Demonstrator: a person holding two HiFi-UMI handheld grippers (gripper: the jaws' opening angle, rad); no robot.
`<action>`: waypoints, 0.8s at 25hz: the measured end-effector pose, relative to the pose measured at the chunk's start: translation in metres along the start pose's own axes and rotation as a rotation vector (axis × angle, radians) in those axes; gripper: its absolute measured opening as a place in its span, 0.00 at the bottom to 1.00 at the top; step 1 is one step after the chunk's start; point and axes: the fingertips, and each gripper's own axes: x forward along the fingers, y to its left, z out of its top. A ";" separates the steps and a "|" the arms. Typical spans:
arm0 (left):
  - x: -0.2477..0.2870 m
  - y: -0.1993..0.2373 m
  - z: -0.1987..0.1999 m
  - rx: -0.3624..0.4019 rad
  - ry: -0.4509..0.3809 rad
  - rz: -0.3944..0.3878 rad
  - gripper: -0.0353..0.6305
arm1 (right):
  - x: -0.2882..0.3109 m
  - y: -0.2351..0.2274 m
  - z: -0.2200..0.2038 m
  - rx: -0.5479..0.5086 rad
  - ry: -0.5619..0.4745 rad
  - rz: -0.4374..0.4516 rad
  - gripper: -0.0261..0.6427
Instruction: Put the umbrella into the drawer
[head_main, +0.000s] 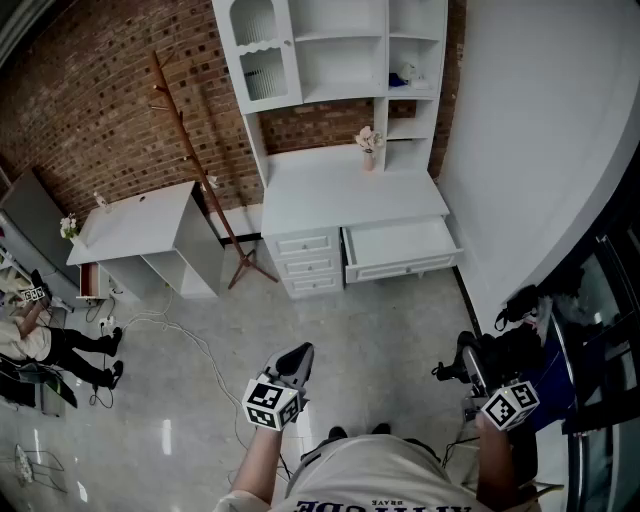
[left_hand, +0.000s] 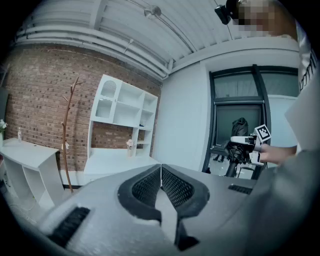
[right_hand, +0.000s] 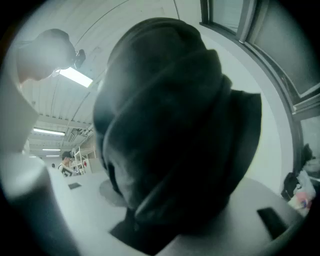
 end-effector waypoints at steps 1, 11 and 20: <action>0.000 0.000 0.003 0.001 -0.003 0.003 0.09 | 0.000 0.001 0.000 0.000 0.000 0.000 0.45; 0.001 0.006 0.001 -0.008 0.000 -0.003 0.09 | 0.000 0.004 -0.003 -0.001 -0.001 -0.013 0.45; -0.004 0.016 -0.004 -0.015 0.006 -0.032 0.09 | 0.002 0.025 0.000 -0.010 -0.014 -0.018 0.45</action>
